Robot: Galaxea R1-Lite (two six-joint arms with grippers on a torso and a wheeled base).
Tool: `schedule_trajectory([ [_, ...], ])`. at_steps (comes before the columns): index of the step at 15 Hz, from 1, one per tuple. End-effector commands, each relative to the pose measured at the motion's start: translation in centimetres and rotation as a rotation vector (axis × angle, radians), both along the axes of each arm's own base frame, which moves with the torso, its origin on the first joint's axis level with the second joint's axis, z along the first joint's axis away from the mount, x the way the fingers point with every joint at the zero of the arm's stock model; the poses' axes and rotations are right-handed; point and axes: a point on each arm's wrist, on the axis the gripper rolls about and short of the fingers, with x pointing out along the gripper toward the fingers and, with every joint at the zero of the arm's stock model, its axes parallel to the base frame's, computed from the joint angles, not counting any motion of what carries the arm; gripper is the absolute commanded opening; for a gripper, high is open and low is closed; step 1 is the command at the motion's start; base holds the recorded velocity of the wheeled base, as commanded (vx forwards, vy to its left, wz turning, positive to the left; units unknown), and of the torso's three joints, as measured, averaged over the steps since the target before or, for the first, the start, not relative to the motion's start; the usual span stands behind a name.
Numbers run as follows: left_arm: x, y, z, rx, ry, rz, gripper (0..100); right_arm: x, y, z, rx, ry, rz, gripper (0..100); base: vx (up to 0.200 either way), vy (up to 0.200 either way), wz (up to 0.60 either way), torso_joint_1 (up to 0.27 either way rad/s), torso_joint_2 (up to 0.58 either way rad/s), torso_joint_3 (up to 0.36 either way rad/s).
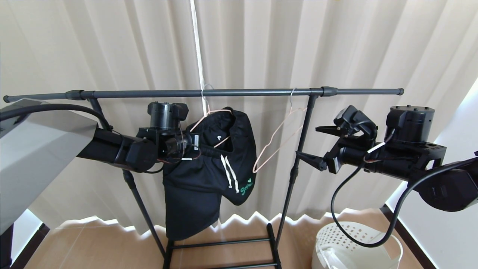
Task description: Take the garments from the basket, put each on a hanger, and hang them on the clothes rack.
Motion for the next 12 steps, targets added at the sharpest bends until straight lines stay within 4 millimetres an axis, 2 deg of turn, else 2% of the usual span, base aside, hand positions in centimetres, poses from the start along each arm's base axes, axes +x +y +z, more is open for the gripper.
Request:
schedule_trajectory([
  [1, 0.20, -0.05, -0.38, 0.002, 0.007, 0.001, 0, 0.10, 0.05, -0.14, -0.002, 0.003, 0.000, 100, 0.000, 0.000, 0.00, 0.000, 0.00, 0.000],
  [8, 0.49, -0.08, -0.54, 0.004, 0.007, 0.002, 0, 0.26, 0.09, -0.20, -0.002, 0.004, 0.000, 100, 0.000, 0.000, 0.00, 0.000, 0.00, 0.000],
  [9, 0.47, -0.07, -0.58, 0.004, 0.008, 0.002, 100, 0.33, 0.11, -0.25, -0.002, 0.004, 0.000, 100, 0.000, 0.000, 0.00, 0.000, 0.00, 0.000],
  [12, 0.43, -0.06, -0.32, 0.002, 0.001, 0.002, 100, 0.46, 0.14, -0.29, -0.002, 0.004, 0.000, 100, 0.000, 0.000, 0.00, 0.000, 0.00, 0.000],
])
